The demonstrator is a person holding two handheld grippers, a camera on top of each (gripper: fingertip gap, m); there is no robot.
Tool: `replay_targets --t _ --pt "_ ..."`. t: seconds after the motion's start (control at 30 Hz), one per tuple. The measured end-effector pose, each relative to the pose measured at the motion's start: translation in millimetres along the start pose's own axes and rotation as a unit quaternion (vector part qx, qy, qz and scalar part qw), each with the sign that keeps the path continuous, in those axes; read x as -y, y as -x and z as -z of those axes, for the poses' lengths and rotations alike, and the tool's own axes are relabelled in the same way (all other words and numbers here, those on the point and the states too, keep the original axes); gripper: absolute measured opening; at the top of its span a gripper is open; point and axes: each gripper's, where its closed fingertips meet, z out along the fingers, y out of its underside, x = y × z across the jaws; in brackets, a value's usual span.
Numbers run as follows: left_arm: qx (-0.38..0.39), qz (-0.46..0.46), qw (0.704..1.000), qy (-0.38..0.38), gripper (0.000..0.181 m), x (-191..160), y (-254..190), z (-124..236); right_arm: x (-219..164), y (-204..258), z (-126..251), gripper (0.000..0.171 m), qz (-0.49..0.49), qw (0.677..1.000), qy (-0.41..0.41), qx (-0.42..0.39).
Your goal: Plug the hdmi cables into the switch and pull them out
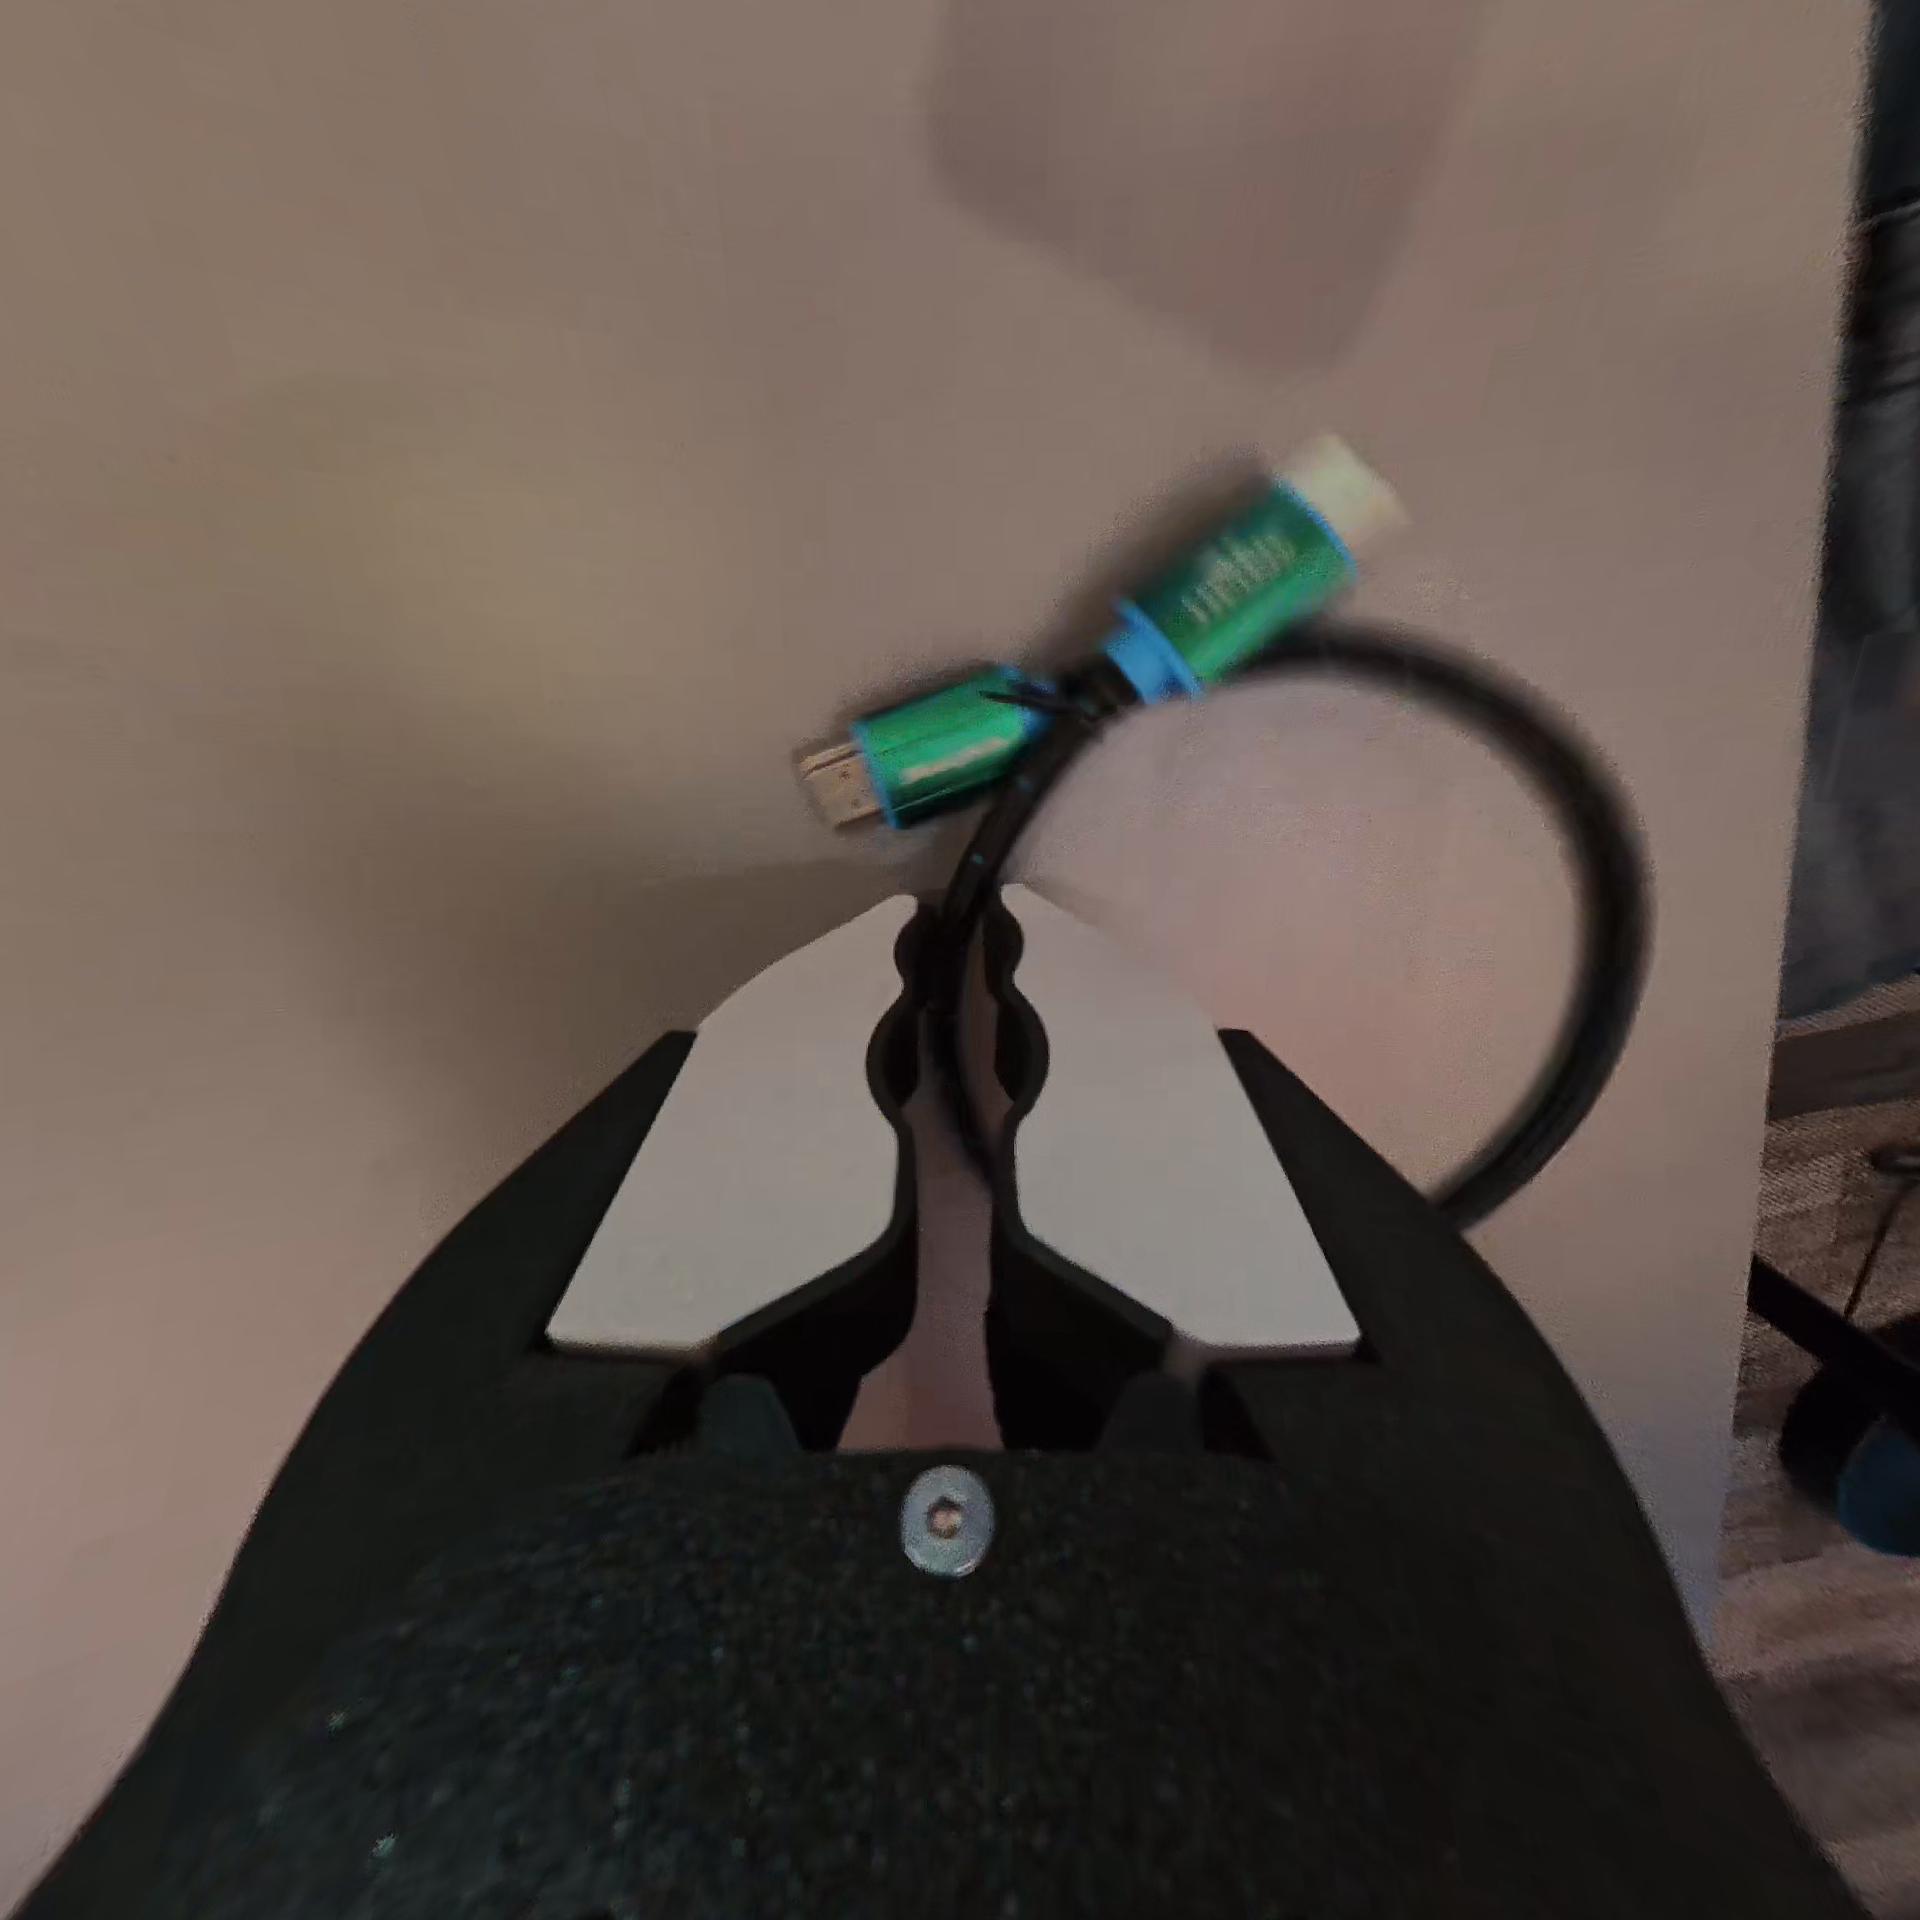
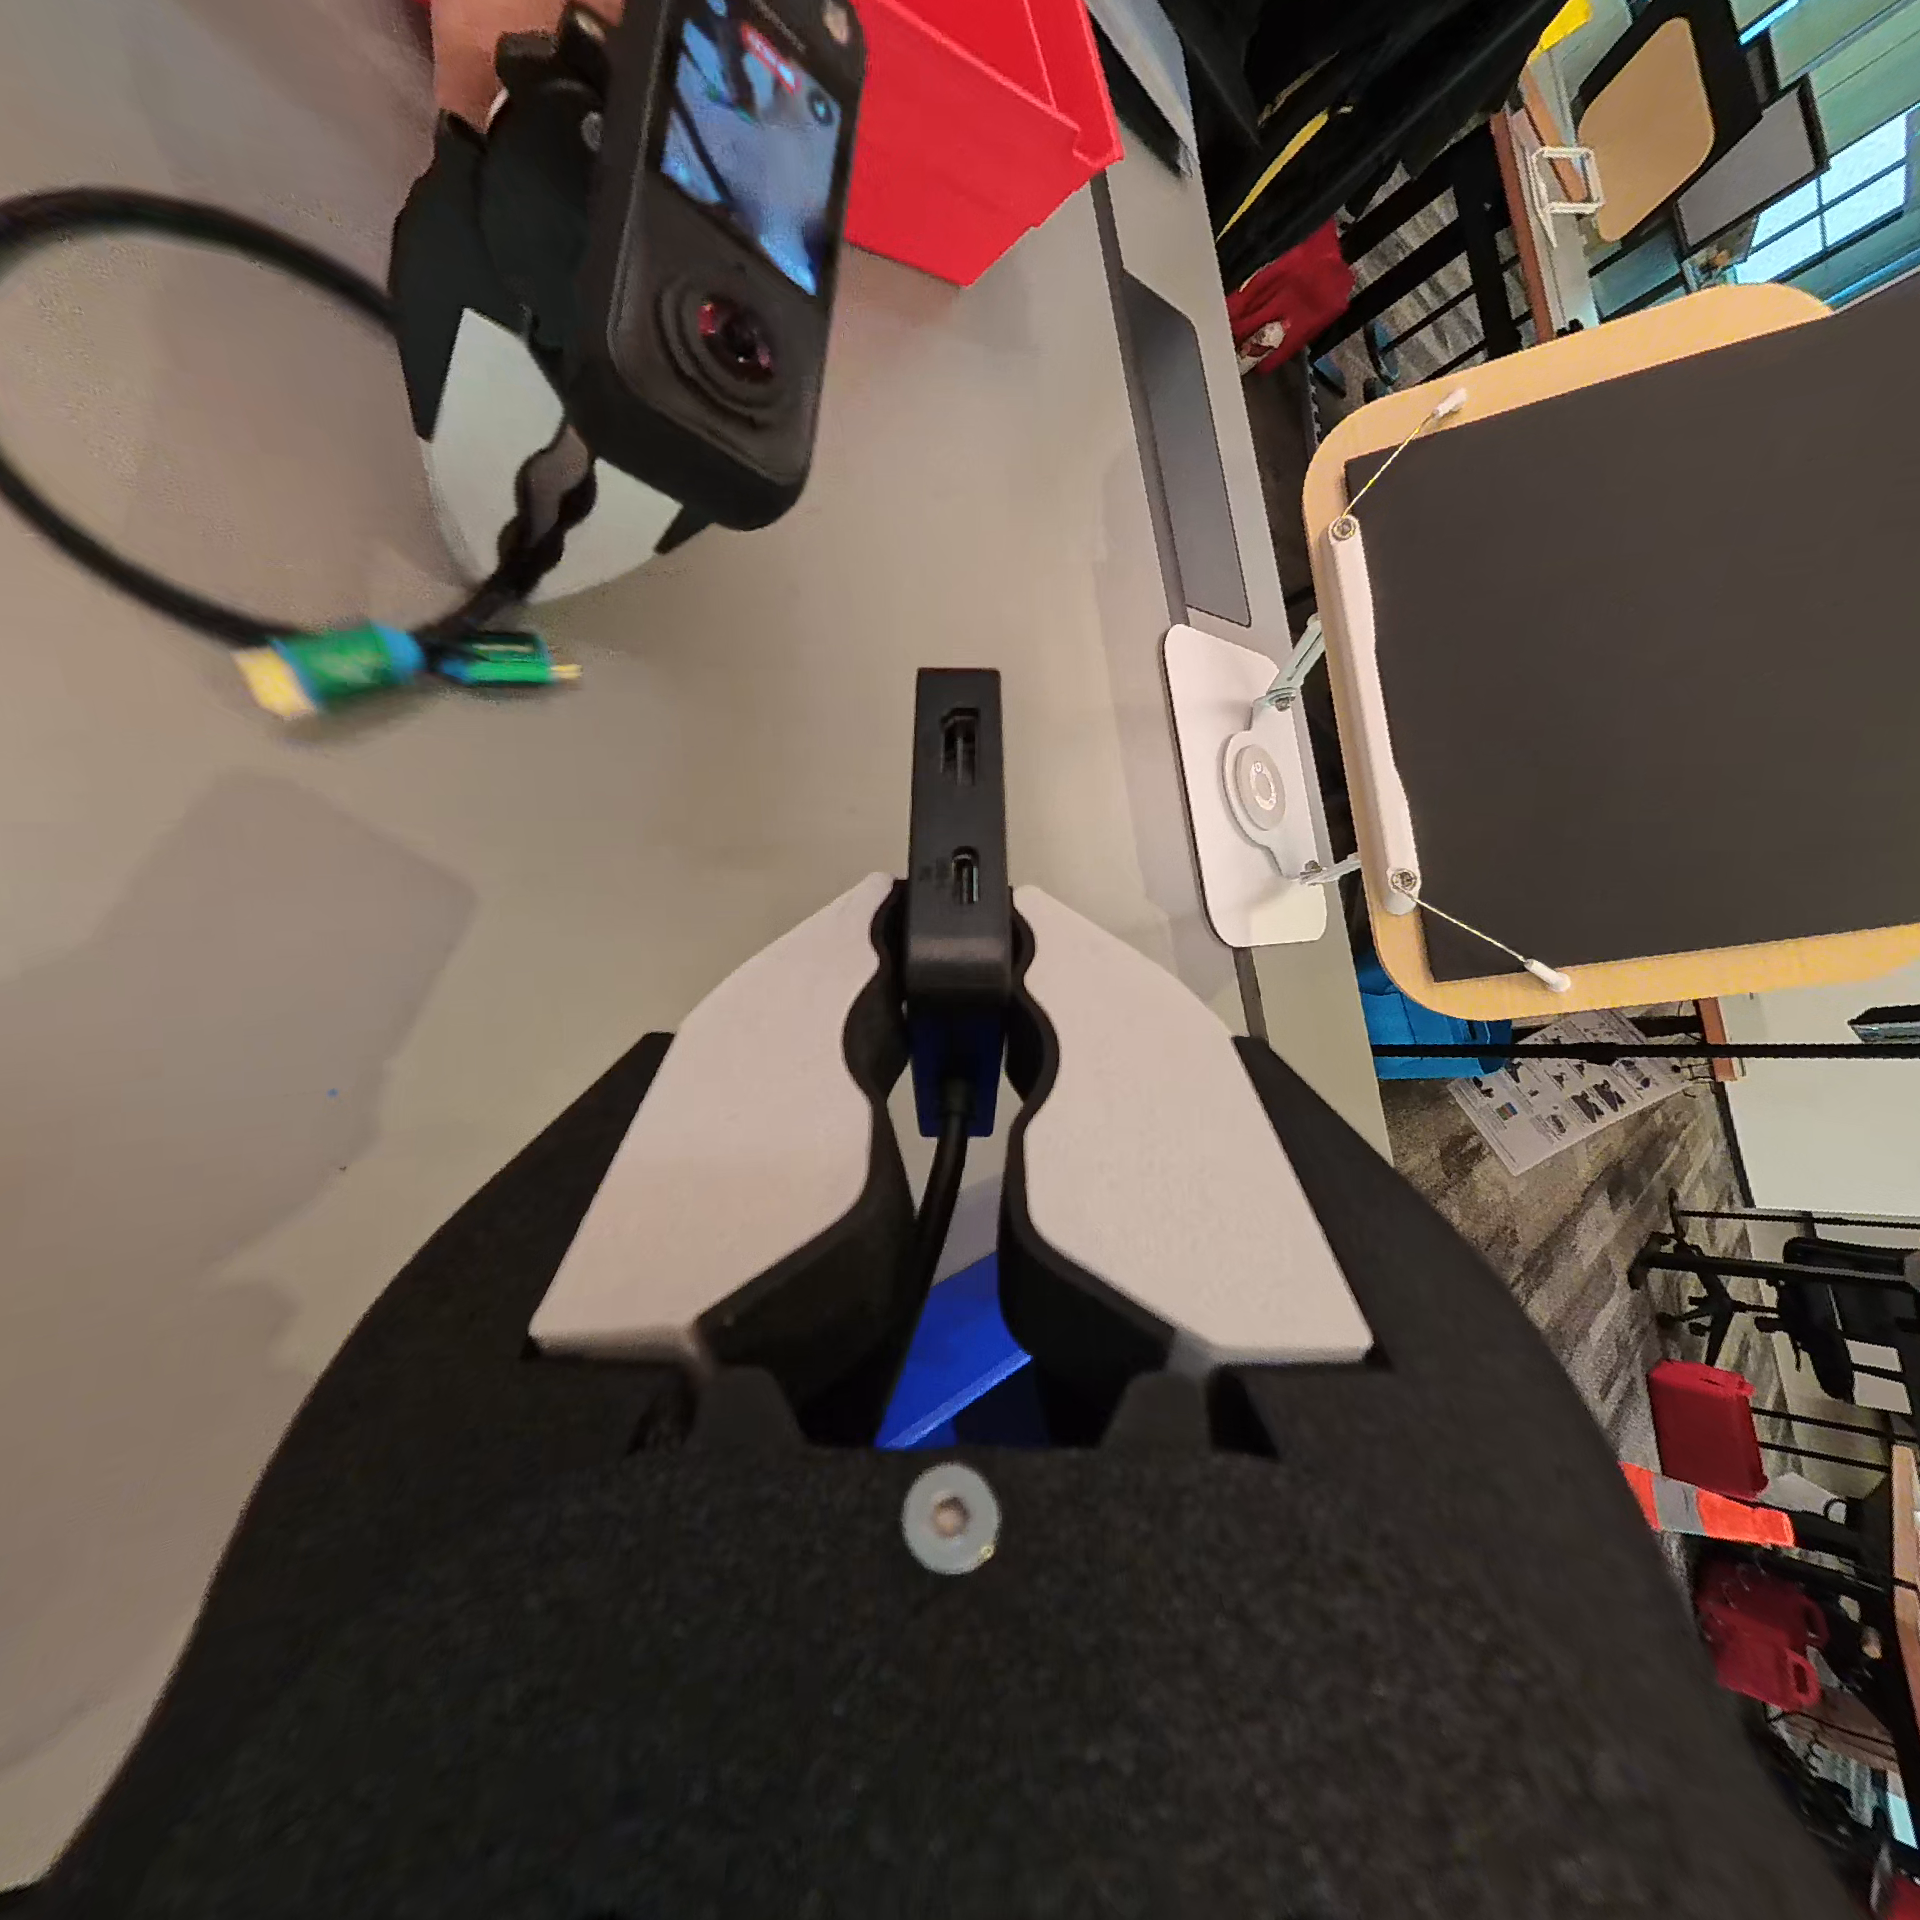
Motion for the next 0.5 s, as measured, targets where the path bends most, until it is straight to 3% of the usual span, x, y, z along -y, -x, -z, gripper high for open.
replay_targets --t 0.1,0.2,0.33,0.43,0.5 --pt "0.051 0.108 0.993 0.022 0.006 -15 8 7 -1 -1 0 0.015 0.001 1.000 0.004 -0.002" --pt "0.073 0.214 0.973 -0.041 0.006 -19 -4 11 -1 -1 0 0.015 -0.002 1.000 0.003 -0.001" --pt "0.064 0.359 0.919 -0.150 0.006 -20 -22 7 -3 2 -4 0.015 -0.003 1.000 0.003 0.007" --pt "0.057 0.401 0.883 -0.238 0.007 -16 -29 12 -3 5 -8 0.014 -0.002 1.000 0.005 0.014" --pt "0.060 0.383 0.872 -0.298 0.017 -9 -32 23 -3 7 -11 0.014 0.002 1.000 0.009 0.014"
